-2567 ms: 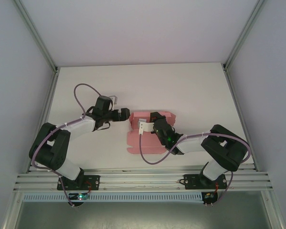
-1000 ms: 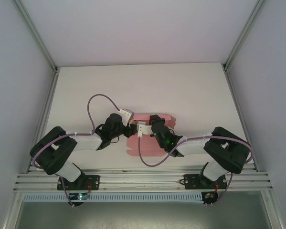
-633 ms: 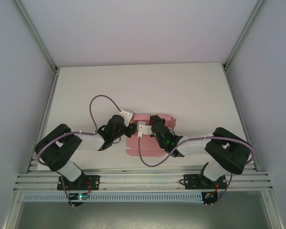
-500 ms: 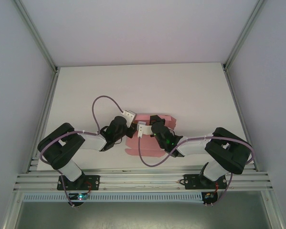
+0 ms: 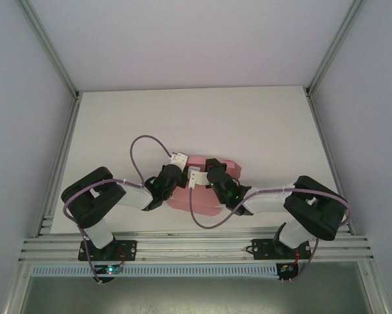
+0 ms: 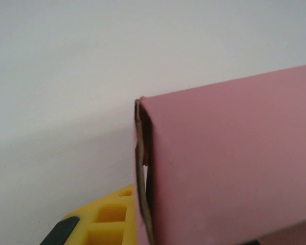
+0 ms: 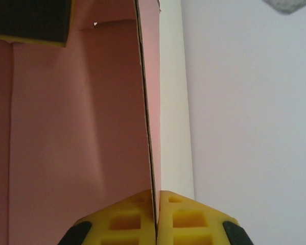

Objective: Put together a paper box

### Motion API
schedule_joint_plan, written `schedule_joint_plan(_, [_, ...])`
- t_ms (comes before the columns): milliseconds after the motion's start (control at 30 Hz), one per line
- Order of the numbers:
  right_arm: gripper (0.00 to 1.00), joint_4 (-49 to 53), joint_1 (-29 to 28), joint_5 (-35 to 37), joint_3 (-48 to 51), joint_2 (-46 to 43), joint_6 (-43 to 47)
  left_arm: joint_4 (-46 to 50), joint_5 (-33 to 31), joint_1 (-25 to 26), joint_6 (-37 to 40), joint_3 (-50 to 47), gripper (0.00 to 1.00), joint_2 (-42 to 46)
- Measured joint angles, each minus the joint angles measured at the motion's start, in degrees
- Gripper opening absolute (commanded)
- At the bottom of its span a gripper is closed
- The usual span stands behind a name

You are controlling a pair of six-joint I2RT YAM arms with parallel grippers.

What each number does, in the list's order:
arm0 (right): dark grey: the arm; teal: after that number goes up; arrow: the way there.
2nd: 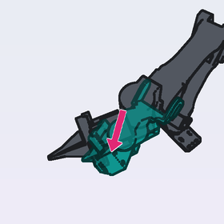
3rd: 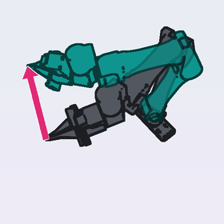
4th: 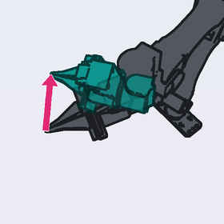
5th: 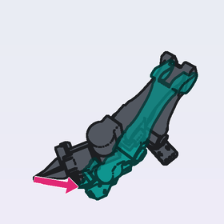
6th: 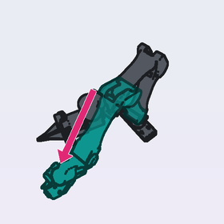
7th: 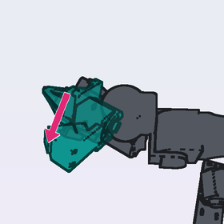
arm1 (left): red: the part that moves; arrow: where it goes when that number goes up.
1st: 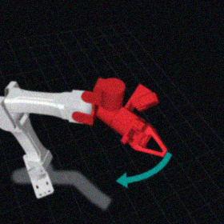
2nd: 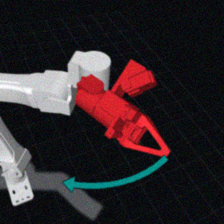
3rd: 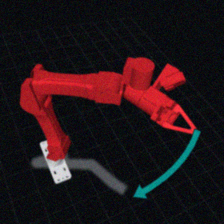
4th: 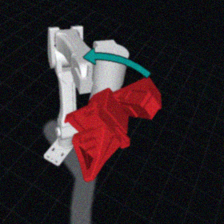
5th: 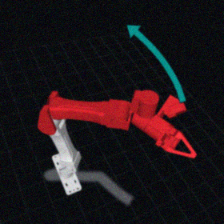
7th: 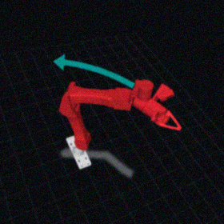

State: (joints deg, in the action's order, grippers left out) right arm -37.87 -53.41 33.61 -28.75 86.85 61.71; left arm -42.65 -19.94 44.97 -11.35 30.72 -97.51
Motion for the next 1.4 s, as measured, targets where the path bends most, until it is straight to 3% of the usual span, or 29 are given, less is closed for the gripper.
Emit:
schedule_joint_plan(500, [0.00,3.0,-0.1,-1.1,-1.6,-0.3,-2.3,4.5,-14.7,4.4,-9.4,3.9,0.00,-3.1])
schedule_joint_plan(833, [0.00,4.4,0.0,-2.1,-1.9,-0.7,-2.9,7.8,-17.0,4.9,-13.9,5.5,0.00,-3.4])
schedule_joint_plan(967, [0.00,4.7,0.0,-2.5,-1.9,-0.9,-2.9,8.6,-17.1,5.0,-15.1,5.4,0.10,-2.9])
schedule_joint_plan(1133, [0.00,4.7,0.0,-2.6,-2.0,-0.9,-2.9,8.6,-17.0,5.1,-15.2,5.3,0.00,-2.9])
schedule_joint_plan(1233, [0.00,5.3,0.0,-2.5,-2.3,-0.9,-3.0,8.2,-16.3,5.1,-13.6,5.3,0.00,-3.0])
schedule_joint_plan(1400, [0.22,7.7,0.4,-2.5,-3.1,-1.3,-5.6,7.7,-15.8,4.9,-10.4,5.3,0.00,-2.8])
